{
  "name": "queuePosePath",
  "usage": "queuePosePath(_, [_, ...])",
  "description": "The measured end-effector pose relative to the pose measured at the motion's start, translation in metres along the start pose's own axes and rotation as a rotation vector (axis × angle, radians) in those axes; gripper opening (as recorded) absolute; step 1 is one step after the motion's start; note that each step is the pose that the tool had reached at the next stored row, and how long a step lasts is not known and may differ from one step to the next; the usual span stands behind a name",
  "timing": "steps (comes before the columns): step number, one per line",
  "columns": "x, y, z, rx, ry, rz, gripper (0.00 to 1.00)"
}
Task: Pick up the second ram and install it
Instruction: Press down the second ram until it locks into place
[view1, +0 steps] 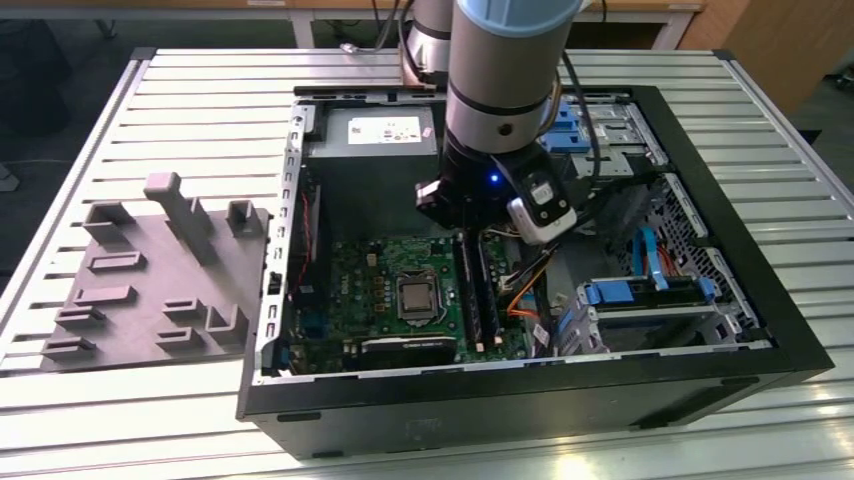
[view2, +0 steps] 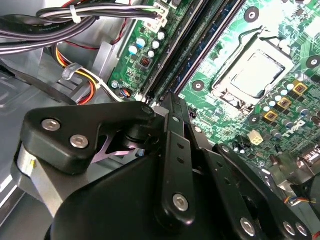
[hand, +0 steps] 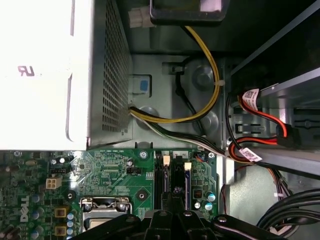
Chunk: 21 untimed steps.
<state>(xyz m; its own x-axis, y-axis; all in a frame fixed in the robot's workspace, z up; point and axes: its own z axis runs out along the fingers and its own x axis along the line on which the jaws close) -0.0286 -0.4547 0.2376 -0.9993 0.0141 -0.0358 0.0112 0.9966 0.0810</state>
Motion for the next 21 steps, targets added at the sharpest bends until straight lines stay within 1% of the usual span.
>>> queuePosePath(7, [0.0005,-0.0007,0.0090,0.0003,-0.0001,0.000,0.11])
queuePosePath(10, [0.0007,-0.0010,0.0118,0.0008,0.0000,0.000,0.11])
queuePosePath(16, [0.0008,-0.0010,0.0122,0.0009,0.0000,0.000,0.11])
queuePosePath(21, [0.0008,-0.0012,0.0147,0.0007,0.0000,0.000,0.11])
